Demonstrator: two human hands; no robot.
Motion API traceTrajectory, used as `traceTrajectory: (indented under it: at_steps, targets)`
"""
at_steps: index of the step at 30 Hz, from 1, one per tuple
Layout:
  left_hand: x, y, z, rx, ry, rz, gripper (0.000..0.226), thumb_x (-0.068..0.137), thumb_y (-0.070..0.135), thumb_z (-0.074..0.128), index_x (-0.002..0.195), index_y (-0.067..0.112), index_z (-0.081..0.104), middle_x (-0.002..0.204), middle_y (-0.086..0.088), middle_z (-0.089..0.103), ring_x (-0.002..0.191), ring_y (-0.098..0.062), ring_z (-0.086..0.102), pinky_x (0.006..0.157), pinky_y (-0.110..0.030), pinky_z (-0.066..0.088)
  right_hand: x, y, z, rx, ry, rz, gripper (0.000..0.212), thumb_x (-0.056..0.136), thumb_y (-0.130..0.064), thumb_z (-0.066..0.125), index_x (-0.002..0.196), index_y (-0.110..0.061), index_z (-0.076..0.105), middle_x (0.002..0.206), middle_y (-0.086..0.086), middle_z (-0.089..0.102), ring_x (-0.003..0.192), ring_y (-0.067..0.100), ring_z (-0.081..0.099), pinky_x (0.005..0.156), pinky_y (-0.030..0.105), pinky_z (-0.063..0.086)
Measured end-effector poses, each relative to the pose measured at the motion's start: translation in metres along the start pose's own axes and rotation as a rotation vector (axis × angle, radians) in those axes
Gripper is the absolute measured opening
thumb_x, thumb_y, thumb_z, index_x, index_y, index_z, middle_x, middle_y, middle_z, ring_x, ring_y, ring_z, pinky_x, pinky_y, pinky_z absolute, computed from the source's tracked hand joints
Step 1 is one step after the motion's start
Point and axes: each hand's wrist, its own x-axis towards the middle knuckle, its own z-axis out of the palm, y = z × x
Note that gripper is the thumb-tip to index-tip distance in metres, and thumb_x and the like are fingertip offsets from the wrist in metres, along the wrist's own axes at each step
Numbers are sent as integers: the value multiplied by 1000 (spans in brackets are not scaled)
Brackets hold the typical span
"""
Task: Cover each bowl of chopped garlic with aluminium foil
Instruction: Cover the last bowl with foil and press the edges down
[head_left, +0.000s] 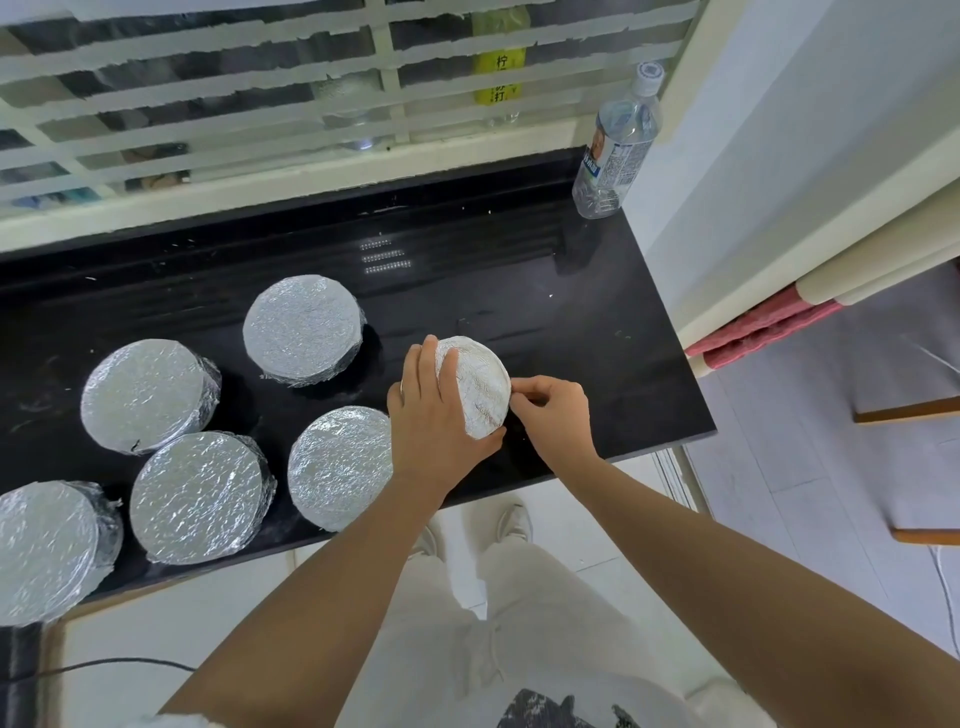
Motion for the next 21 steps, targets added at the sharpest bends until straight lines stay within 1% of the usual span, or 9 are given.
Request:
traceTrajectory:
  at_steps: [2, 4, 7, 9, 11, 13, 16, 18, 21]
  targets:
    - [0, 0, -1, -3, -4, 8, 103, 62, 71, 67, 141, 10, 41, 154, -15, 34, 140, -34, 34, 94, -48, 45, 1, 2, -1, 6, -17, -4, 15, 87, -12, 65, 96, -15, 77, 119, -9, 65, 100, 6, 62, 93, 27, 51]
    - [0, -1, -1, -2, -7, 19, 103, 62, 71, 67, 141, 10, 41, 153, -16, 34, 140, -34, 34, 94, -47, 45, 5, 1, -5, 13, -70, -18, 13, 86, -9, 65, 93, -13, 75, 123, -8, 63, 101, 5, 62, 94, 27, 50]
    - [0, -3, -1, -3, -9, 32, 104, 60, 70, 68, 141, 10, 40, 153, -16, 34, 139, -34, 35, 93, -48, 45, 9, -1, -14, -12, -162, -72, 7, 84, -7, 69, 86, -14, 69, 95, -6, 73, 83, 6, 68, 85, 32, 58]
    - [0, -3, -1, -4, -13, 37, 105, 59, 69, 70, 141, 11, 39, 153, -16, 34, 139, -35, 34, 94, -48, 45, 14, -4, -21, -42, -216, -97, 12, 82, -7, 73, 89, -15, 67, 86, -5, 72, 80, 7, 69, 83, 30, 59]
    - [0, -3, -2, -12, -11, 46, 106, 59, 69, 70, 141, 10, 38, 153, -16, 34, 140, -35, 35, 95, -48, 45, 20, -10, -27, -65, -289, -105, 34, 80, -8, 75, 110, -16, 62, 88, -4, 72, 80, 7, 70, 83, 27, 58]
    - [0, -4, -2, -16, -7, 58, 106, 58, 68, 71, 141, 10, 39, 153, -16, 34, 140, -35, 34, 95, -48, 44, 29, -18, -31, -137, -398, -115, 68, 80, -6, 75, 139, -20, 45, 90, -3, 71, 80, 8, 70, 82, 24, 57]
    - [1, -7, -2, -16, 10, 86, 106, 56, 66, 73, 139, 9, 42, 152, -17, 36, 139, -36, 36, 94, -48, 44, 49, -31, -34, -262, -594, -111, 101, 78, -1, 75, 153, -32, 15, 89, 1, 70, 81, 11, 70, 78, 19, 55]
    - [1, -9, -2, -18, 9, 94, 106, 55, 67, 74, 139, 9, 43, 152, -17, 36, 139, -35, 36, 95, -47, 44, 64, -39, -32, -388, -704, -121, 107, 77, -1, 76, 152, -39, 9, 90, 2, 69, 84, 15, 69, 85, 26, 55]
    - [2, -11, -3, -14, -15, 103, 107, 56, 70, 71, 140, 12, 38, 154, -15, 33, 140, -34, 34, 97, -47, 44, 77, -48, -23, -588, -808, -159, 101, 75, -4, 78, 151, -37, 20, 102, 2, 64, 94, 18, 63, 96, 35, 52]
